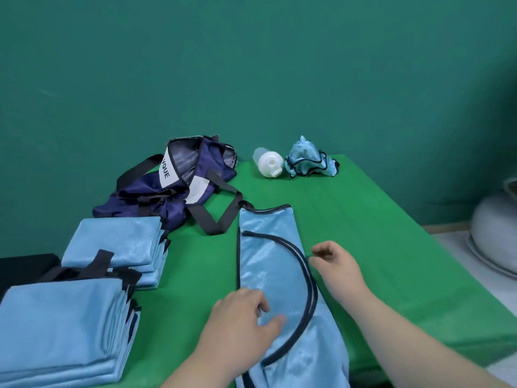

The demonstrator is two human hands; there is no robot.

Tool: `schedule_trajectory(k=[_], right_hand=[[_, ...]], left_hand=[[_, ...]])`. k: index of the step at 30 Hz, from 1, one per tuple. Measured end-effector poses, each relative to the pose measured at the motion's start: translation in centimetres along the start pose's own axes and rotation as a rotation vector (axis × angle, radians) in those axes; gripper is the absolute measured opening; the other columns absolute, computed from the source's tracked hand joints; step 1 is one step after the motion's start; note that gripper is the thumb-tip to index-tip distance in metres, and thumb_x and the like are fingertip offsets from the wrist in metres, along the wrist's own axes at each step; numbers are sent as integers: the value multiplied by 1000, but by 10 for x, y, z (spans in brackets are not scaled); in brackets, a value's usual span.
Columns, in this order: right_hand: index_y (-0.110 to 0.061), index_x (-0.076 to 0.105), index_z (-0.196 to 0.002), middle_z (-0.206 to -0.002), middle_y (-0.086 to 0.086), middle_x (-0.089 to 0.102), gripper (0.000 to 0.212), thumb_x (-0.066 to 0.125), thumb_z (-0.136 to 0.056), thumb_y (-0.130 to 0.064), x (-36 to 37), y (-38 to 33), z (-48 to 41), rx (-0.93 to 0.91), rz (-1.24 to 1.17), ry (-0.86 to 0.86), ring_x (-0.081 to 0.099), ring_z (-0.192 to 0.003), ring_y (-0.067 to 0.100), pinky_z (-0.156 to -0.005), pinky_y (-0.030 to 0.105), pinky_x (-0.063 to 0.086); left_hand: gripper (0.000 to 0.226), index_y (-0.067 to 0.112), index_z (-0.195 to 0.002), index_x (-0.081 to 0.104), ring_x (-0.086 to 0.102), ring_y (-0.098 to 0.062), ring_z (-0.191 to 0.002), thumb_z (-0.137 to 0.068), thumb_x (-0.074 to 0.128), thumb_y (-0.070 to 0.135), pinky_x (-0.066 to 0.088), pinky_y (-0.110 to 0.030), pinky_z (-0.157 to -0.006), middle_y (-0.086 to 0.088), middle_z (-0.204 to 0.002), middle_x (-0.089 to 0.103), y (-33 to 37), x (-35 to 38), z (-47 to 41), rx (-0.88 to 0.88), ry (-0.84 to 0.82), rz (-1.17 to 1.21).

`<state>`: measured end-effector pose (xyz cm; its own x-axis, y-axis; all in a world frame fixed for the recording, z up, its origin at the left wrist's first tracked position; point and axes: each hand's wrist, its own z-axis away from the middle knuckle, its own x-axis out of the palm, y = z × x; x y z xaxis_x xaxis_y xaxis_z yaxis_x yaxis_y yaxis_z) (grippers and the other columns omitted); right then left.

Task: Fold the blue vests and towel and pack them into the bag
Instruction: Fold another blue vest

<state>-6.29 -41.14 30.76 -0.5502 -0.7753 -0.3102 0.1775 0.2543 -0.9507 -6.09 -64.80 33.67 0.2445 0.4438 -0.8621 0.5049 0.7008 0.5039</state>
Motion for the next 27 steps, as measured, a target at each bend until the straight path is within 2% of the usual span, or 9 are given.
schedule_trajectory(k=[4, 8, 11, 14, 17, 19, 22, 25, 27], right_hand=[[-18, 68, -85, -82, -4, 72, 14, 72, -84, -4, -16, 7, 54, -6, -55, -66, 66, -80, 11, -76, 23, 49], [-20, 69, -83, -83, 0, 72, 12, 71, -84, -8, -30, 15, 89, -7, -20, -107, 67, -79, 17, -77, 36, 53], [-25, 68, -84, -90, -5, 69, 17, 71, -84, -8, -33, 20, 106, -78, 111, -126, 64, -84, 8, -79, 26, 50], [-27, 68, -84, -93, -10, 67, 20, 71, -84, -7, -37, 20, 115, -162, 183, -144, 61, -88, 0, -81, 18, 47], [-29, 67, -83, -93, -10, 65, 23, 72, -82, -7, -43, 23, 120, -200, 224, -159, 60, -89, 2, -82, 21, 47], [-31, 66, -83, -94, -11, 63, 23, 72, -80, -8, -46, 24, 122, -222, 268, -190, 60, -91, 3, -85, 24, 48], [-35, 62, -85, -97, -14, 62, 19, 68, -77, -19, -47, 24, 128, -310, 349, -257, 58, -97, 4, -90, 23, 46], [-39, 59, -87, -99, -18, 59, 16, 57, -72, -35, -48, 25, 133, -406, 442, -327, 54, -103, 3, -92, 21, 43], [-34, 62, -90, -98, -19, 58, 18, 57, -72, -34, -49, 27, 135, -459, 493, -363, 52, -102, 2, -91, 22, 44]], left_hand=[[52, 30, -86, 54, 47, -5, -91, -73, 47, 80, 37, -28, -90, 15, -88, 49, 14, 12, 36, -43, -21, -167], [33, 31, -91, 56, 45, -12, -97, -81, 51, 63, 32, -32, -87, 15, -95, 47, 21, 21, 52, -80, -21, -262], [14, 31, -94, 58, 46, -14, -95, -88, 52, 42, 28, -32, -82, 15, -95, 50, 21, 21, 53, -91, -16, -263], [7, 32, -92, 56, 51, -13, -94, -88, 50, 30, 31, -32, -85, 15, -92, 59, 21, 15, 52, -84, 13, -210], [13, 35, -98, 49, 59, -16, -93, -89, 55, 28, 40, -34, -92, 10, -88, 64, 16, -1, 48, -103, 58, -89], [21, 36, -105, 49, 61, -17, -93, -89, 56, 25, 45, -34, -90, 9, -86, 61, 6, -11, 43, -143, 43, -36], [33, 36, -121, 51, 60, -12, -94, -90, 61, 30, 48, -35, -89, 15, -99, 60, -8, -19, 38, -180, -3, -22], [35, 34, -127, 55, 50, -9, -115, -92, 62, 36, 42, -34, -102, 14, -120, 53, -15, -14, 43, -86, 55, -62], [27, 34, -120, 60, 44, -4, -116, -94, 61, 37, 38, -29, -103, 19, -117, 50, -15, -9, 55, 61, 82, -34]])
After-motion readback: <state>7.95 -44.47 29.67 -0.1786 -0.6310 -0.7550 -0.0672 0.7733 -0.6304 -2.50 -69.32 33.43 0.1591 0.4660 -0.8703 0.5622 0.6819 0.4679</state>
